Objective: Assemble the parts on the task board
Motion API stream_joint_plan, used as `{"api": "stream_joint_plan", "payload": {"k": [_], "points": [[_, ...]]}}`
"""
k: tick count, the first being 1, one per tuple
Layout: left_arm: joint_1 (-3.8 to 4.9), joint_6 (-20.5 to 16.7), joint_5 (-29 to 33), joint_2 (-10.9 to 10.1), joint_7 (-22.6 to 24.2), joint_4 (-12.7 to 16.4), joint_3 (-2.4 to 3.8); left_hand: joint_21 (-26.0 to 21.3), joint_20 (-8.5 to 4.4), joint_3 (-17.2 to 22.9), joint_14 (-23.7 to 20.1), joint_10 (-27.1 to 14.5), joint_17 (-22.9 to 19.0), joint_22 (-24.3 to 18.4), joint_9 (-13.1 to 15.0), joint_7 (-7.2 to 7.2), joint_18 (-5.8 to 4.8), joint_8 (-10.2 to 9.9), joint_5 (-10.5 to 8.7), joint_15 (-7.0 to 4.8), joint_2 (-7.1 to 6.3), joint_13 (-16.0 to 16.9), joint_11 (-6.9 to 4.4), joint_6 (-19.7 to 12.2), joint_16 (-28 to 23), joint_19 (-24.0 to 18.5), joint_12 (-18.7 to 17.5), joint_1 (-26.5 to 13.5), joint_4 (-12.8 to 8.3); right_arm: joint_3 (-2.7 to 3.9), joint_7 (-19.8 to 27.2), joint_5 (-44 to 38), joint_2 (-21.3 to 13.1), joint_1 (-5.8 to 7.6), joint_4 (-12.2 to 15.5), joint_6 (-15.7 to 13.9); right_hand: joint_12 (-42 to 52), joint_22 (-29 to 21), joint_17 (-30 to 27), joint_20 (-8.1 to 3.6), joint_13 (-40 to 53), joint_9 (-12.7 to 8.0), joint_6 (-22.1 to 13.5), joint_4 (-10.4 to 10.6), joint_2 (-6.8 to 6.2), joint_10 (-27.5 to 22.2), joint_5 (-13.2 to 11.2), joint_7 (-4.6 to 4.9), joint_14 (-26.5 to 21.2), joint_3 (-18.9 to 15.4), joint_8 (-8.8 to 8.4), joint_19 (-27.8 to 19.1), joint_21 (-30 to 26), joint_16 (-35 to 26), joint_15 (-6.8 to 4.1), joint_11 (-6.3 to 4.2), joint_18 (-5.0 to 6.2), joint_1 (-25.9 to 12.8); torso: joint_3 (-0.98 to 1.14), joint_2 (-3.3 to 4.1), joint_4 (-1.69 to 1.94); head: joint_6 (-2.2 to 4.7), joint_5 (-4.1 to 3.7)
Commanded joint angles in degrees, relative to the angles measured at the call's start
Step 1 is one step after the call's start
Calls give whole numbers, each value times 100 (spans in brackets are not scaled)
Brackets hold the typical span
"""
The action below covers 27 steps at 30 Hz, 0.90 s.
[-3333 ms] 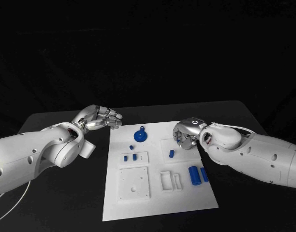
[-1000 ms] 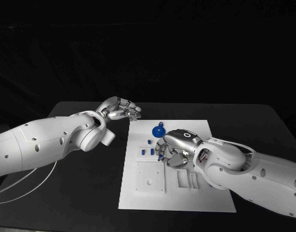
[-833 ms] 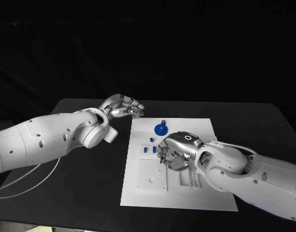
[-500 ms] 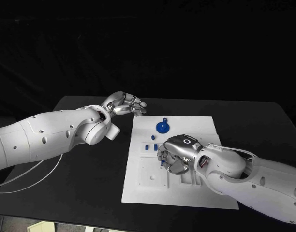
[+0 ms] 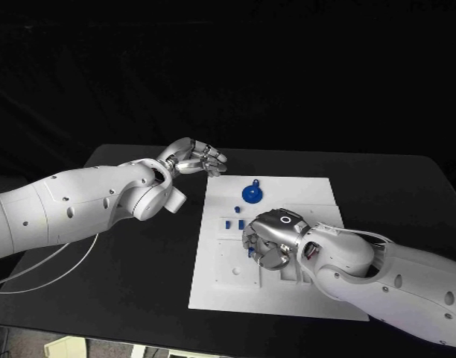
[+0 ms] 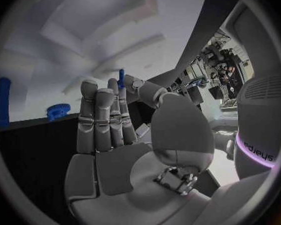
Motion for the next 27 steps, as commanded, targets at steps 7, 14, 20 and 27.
{"api": "stream_joint_plan", "payload": {"k": [7,14,20,27], "points": [[7,64,36,11,47,-4,4,-43,-12,-5,39,-40,13,9,-1,3,73,-9,26,11,48,-13,17,-55,-44,30,14,-23,27,-9,-21,-110,11,-22,-22,94,0,132,11,-176,11,13,30,-28,33,56,-4,16,13,4,34,156,31,-8,-47,3,90,9,-2,0,-2,-33,13],[7,62,36,3,43,-4,4,-46,-12,-6,38,-41,18,11,-1,3,72,-8,26,12,50,-16,17,-57,-49,29,14,-26,30,-20,-24,-109,15,-27,-12,141,-1,132,14,-177,13,14,31,-28,34,58,-3,16,15,5,34,156,36,-7,-47,3,91,7,0,0,-3,-56,20],[7,80,36,11,33,-2,4,-48,-12,-7,38,-42,22,12,-1,3,72,-7,26,12,51,-19,18,-58,-52,28,14,-27,31,-87,-64,-162,69,-30,-25,306,-4,132,18,-177,16,17,31,-32,33,58,5,16,16,6,33,154,41,-7,-48,3,91,5,1,-3,-6,-53,14],[7,77,36,11,30,-7,4,-51,-12,-6,37,-42,27,14,0,3,72,-6,27,12,55,-22,18,-60,-57,28,15,-27,33,-142,-49,-162,142,-59,-64,433,-14,131,25,-174,21,20,24,-34,38,50,20,19,15,2,28,144,49,-12,-45,6,91,-13,9,-2,-3,-68,17]]}}
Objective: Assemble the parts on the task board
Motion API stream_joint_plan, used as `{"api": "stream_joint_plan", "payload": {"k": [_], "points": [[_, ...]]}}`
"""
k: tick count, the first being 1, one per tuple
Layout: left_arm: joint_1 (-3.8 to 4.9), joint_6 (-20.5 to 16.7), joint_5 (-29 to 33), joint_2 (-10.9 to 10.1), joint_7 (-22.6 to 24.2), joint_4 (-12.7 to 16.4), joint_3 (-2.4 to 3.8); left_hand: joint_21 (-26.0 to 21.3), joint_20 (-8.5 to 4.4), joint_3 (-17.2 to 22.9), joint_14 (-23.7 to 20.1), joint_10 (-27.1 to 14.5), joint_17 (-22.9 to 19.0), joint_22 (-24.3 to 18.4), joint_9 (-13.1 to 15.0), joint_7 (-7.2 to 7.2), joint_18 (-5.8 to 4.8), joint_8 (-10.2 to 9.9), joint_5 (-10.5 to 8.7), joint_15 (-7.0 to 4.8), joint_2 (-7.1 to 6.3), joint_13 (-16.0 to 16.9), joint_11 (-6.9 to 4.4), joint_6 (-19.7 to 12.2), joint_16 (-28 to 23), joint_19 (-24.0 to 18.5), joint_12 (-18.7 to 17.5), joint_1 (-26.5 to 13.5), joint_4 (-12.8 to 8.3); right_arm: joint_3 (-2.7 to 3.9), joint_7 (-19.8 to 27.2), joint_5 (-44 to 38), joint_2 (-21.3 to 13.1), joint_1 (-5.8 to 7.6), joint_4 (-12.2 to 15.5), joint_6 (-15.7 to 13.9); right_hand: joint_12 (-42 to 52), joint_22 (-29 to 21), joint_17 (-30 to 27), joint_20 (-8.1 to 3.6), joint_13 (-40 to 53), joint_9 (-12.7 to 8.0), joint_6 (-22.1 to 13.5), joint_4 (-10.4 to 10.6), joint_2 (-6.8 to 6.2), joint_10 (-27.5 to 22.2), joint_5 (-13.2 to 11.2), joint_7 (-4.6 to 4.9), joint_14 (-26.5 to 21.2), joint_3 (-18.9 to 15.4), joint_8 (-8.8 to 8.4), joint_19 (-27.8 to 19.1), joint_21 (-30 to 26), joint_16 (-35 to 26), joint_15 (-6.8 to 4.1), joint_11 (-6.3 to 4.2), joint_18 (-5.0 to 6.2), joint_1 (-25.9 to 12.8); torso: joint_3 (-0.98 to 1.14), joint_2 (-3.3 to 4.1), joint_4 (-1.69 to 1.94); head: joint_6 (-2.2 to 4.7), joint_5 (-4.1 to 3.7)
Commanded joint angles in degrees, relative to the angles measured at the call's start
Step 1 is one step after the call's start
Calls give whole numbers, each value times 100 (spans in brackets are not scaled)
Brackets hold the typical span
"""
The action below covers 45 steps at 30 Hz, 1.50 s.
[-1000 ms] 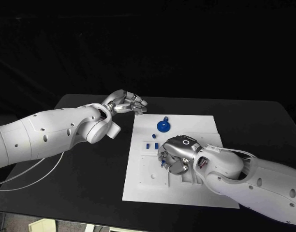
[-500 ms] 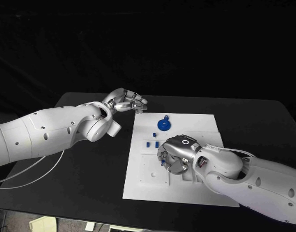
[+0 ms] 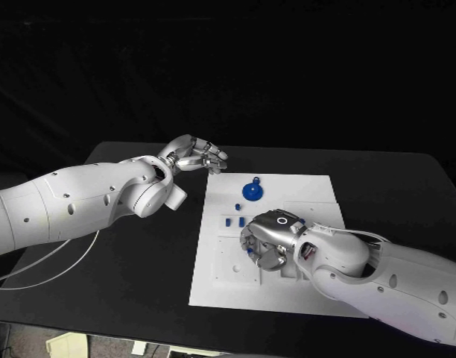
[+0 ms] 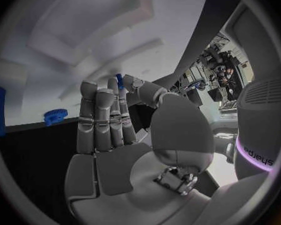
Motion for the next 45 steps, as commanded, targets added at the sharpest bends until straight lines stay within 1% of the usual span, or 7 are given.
{"api": "stream_joint_plan", "payload": {"k": [1,10,14,23,30,35,45], "points": [[7,60,31,8,36,0,4,-30,-12,-7,37,-42,8,10,0,-18,72,-6,27,12,43,-6,18,-39,-38,28,15,-15,33,-70,9,-76,32,-57,-15,347,1,131,10,-154,-4,9,25,-28,42,27,27,19,-4,10,11,101,25,-20,-23,-15,126,-16,5,-1,2,-8,-1],[7,54,31,4,17,2,4,-35,-11,-9,36,-44,17,13,0,-17,71,-4,27,13,51,-13,19,-43,-47,27,14,-24,43,-85,36,49,-27,-83,-37,266,-59,125,21,-133,9,16,-29,-92,24,-34,186,41,-33,-19,-29,21,43,-72,2,10,126,-90,4,-3,-7,-10,2],[7,55,31,3,13,0,4,-37,-11,-11,34,-47,21,15,0,-16,70,-4,26,14,49,-16,20,-45,-51,26,13,-25,44,-85,127,260,-55,-82,-39,50,-230,126,-45,-105,-64,-43,-374,-243,-89,-401,824,188,-48,-514,-215,-53,84,-162,126,133,126,-353,6,-4,-6,2,1],[7,58,31,3,-4,-17,4,-42,-10,-12,32,-50,27,17,-1,-16,70,-4,24,15,46,-22,22,-50,-59,23,13,-26,44,-84,189,467,-148,-81,14,-540,-250,102,-58,-96,-337,-158,-915,-343,-397,-1141,863,420,-84,-1317,-476,-130,104,-158,318,344,126,-524,7,-3,-3,43,-35],[7,51,48,10,-14,-63,4,-47,-8,-16,30,-53,37,21,-1,-13,68,-3,21,17,49,-29,24,-55,-69,23,13,-37,54,-46,194,717,-308,-47,112,-629,-212,96,-65,-64,-462,-170,-982,-273,-420,-1256,953,448,-121,-1527,-479,-177,87,-146,355,384,126,-531,5,-4,-5,53,-51],[7,56,53,12,-16,-76,4,-49,-8,-18,29,-54,40,22,-1,-13,68,-4,20,18,48,-31,24,-57,-72,22,12,-39,56,125,165,923,-440,7,239,-545,-206,95,-64,-80,-489,-170,-983,-268,-388,-1247,976,445,-94,-1535,-471,-149,99,-124,350,379,126,-469,6,-4,-8,84,-67],[7,64,66,24,-12,-95,4,-51,-8,-18,29,-55,45,24,-1,-12,68,-3,19,18,47,-34,25,-59,-76,21,13,-40,58,659,165,1073,-840,388,560,-210,-183,125,11,-210,-588,-176,-921,-222,-304,-1119,917,419,139,-1408,-414,131,283,119,306,336,126,-208,10,-3,-15,198,-163]]}}
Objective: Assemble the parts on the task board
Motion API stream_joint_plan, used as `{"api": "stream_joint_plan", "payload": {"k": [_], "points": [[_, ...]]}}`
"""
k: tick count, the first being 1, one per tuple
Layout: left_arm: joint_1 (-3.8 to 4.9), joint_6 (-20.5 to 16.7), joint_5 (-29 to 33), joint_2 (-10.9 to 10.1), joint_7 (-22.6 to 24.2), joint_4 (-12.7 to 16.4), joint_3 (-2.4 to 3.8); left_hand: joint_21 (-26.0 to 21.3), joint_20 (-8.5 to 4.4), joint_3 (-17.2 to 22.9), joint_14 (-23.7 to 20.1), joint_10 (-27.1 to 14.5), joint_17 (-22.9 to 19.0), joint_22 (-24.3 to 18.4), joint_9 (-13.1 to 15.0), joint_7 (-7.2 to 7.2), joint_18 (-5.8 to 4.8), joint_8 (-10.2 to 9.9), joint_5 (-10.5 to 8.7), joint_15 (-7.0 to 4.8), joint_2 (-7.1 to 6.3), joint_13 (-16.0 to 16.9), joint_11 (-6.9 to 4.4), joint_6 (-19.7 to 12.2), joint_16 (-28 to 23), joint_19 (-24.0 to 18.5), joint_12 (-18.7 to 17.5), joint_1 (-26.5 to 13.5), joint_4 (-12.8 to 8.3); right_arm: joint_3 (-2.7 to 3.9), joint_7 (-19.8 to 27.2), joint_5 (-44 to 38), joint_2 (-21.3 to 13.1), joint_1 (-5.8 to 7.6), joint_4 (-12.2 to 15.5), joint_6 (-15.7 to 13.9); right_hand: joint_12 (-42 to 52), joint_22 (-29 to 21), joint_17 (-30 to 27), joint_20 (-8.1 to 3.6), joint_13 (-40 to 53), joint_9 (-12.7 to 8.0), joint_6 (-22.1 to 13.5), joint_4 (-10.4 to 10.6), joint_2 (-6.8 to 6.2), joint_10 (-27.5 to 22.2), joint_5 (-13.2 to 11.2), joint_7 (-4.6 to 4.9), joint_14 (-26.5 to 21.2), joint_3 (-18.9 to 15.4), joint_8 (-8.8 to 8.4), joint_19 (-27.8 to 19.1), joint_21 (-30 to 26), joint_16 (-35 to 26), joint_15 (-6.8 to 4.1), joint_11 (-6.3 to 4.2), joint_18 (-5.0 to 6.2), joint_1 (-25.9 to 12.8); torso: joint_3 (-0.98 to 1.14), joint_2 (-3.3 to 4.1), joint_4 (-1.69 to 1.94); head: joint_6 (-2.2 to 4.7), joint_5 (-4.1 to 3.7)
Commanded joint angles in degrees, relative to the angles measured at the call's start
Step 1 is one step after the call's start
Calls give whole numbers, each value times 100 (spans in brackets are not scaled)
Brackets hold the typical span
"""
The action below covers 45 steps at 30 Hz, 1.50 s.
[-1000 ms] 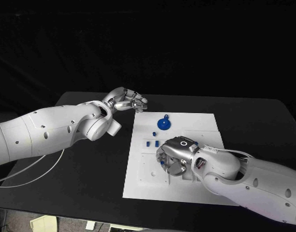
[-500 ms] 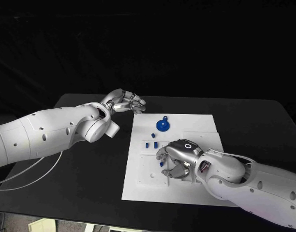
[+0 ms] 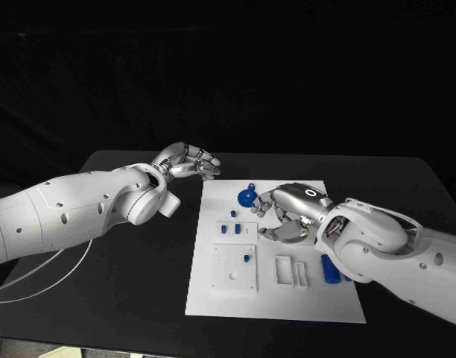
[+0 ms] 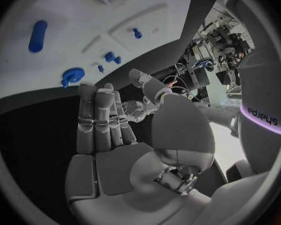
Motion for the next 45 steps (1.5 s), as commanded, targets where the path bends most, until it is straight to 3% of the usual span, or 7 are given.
{"api": "stream_joint_plan", "payload": {"k": [1,4,8,13,15,27,45], "points": [[7,64,53,20,37,-3,4,-29,-8,10,29,-35,7,9,-1,3,69,-3,19,18,24,-6,5,-44,-33,21,13,-16,31,86,-5,128,-100,168,53,373,32,113,15,-29,-16,-10,48,0,13,43,-39,4,57,45,29,97,45,50,-4,-4,361,61,1,2,-9,57,-66],[7,87,65,94,37,-36,4,-30,-8,9,29,-35,9,10,-1,3,68,-2,18,18,24,-7,5,-45,-35,22,13,-18,32,142,-174,130,-263,504,-50,1026,25,114,25,-24,-37,-15,44,3,16,45,-53,4,53,20,30,104,67,80,-1,-1,361,44,-5,3,14,109,-180],[7,87,66,89,39,-26,4,-31,-8,8,29,-36,13,11,-1,4,68,-2,17,18,25,-9,5,-46,-37,22,14,-21,36,139,-365,95,-362,687,-164,1541,-17,108,25,-13,-99,-20,41,-23,24,-60,-30,4,-17,-67,38,32,59,84,35,37,361,-15,-14,4,15,165,-219],[8,79,68,89,46,-33,4,-33,-7,7,29,-36,15,12,-1,4,68,-1,16,18,23,-11,5,-46,-39,22,14,-22,37,119,-286,90,-470,690,-262,1531,-14,105,18,20,-163,-32,-8,-39,-50,-150,-46,-43,-106,-251,27,-64,44,85,71,72,360,-155,-12,1,3,182,-243],[7,87,73,91,47,-36,4,-33,-7,7,30,-35,16,13,-1,4,68,-1,16,18,23,-11,5,-46,-40,22,14,-22,37,97,-279,90,-529,690,-273,1555,-21,96,10,34,-221,-39,-73,-6,-94,-280,-322,-163,-161,-392,9,-117,25,78,106,108,359,-281,-8,0,13,172,-251],[7,85,112,69,78,-37,4,-59,-4,-28,28,-35,71,35,2,5,69,12,-128,22,5,-42,6,-57,-85,21,19,-72,90,-243,-286,-59,-629,655,-279,1700,12,81,-5,55,-315,-24,-134,33,-193,-372,-585,-235,-264,-626,28,-213,-20,91,133,135,361,-434,-11,3,22,159,-289],[6,108,118,62,78,-51,4,-65,-4,-31,29,-34,84,40,2,4,70,15,-142,23,10,-49,6,-59,-95,22,20,-75,100,-330,-224,-192,-421,458,-487,1526,255,80,-74,62,-318,-10,10,15,157,37,-908,-103,-251,-271,132,-181,-16,145,8,4,361,81,-20,4,20,131,-297]]}}
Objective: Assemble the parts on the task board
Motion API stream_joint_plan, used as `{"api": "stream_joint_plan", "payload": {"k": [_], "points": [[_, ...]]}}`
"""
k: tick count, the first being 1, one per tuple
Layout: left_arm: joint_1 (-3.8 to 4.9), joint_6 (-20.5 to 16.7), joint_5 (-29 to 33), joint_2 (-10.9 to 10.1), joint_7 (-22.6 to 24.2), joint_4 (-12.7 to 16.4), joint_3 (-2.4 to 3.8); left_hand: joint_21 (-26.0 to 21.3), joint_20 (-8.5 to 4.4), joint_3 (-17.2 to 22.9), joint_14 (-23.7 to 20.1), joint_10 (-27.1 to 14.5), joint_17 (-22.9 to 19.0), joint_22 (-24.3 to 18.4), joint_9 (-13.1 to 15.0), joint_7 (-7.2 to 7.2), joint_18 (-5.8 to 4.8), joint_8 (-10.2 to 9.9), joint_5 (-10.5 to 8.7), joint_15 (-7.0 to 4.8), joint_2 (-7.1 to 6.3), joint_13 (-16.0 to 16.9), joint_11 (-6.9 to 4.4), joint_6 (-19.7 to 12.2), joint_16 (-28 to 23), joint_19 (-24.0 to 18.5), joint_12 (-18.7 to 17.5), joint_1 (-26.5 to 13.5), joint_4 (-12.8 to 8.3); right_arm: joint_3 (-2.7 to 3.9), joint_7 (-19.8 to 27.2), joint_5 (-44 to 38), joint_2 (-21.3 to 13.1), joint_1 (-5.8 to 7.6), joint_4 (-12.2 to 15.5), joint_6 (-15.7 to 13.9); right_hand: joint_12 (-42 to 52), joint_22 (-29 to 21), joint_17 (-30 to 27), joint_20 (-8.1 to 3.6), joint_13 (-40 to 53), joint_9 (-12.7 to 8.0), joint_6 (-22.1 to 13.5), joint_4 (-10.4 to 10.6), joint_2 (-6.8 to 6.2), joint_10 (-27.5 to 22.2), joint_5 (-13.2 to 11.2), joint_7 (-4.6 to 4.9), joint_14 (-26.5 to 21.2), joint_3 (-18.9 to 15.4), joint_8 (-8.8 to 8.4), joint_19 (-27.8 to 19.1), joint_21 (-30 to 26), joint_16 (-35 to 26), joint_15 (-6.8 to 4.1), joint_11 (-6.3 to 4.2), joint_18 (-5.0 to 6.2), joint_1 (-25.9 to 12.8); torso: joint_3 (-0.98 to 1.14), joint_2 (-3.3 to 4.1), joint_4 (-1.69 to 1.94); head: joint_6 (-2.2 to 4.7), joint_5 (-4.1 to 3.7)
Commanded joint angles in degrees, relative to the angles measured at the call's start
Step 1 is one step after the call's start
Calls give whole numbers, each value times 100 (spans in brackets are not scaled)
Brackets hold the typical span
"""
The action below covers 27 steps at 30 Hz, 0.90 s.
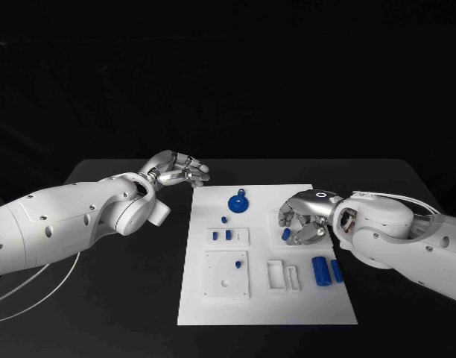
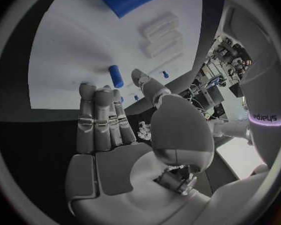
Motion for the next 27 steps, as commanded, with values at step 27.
{"api": "stream_joint_plan", "payload": {"k": [27], "points": [[6,96,42,0,52,-5,4,-48,-4,4,32,-32,27,14,3,-19,72,20,-29,22,8,-18,5,-41,-37,23,22,-51,51,-10,-24,-343,106,-137,-62,-273,737,100,-86,-62,153,20,586,537,120,494,-683,-101,140,1655,285,228,169,163,-280,-241,366,411,6,-1,-6,-54,-39]]}}
